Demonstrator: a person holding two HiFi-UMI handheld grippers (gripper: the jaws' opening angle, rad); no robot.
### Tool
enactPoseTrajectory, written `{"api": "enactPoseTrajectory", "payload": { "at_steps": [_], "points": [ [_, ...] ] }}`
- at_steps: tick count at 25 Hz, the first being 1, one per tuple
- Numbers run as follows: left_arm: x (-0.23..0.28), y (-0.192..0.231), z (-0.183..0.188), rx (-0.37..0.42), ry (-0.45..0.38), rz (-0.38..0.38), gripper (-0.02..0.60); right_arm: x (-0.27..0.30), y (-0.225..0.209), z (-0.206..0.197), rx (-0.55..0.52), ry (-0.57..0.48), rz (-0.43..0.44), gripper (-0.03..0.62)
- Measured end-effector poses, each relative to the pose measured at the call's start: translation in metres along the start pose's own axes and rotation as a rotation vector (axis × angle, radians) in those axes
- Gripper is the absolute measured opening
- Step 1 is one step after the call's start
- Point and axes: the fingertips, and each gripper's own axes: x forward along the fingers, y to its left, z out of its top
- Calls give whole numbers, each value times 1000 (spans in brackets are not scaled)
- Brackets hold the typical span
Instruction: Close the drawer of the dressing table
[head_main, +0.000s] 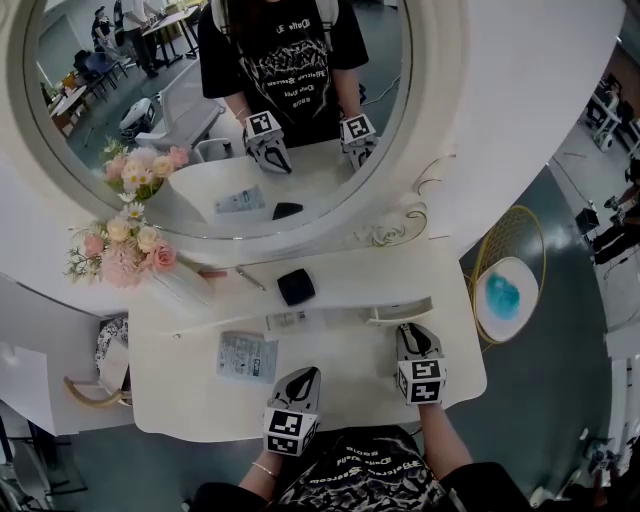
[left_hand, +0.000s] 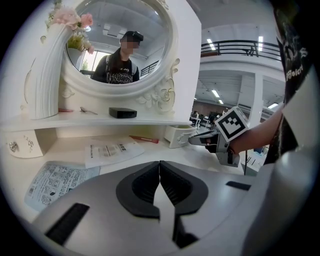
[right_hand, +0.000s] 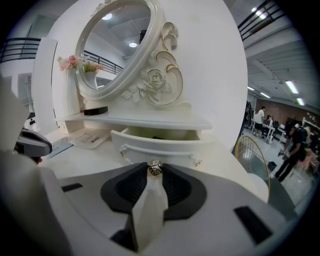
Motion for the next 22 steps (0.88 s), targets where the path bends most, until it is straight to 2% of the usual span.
{"api": "enactPoseTrajectory", "payload": {
  "at_steps": [22],
  "points": [
    [3,1,2,-4,-1,8,17,6,0,3,2,-5,9,104]
  ]
}}
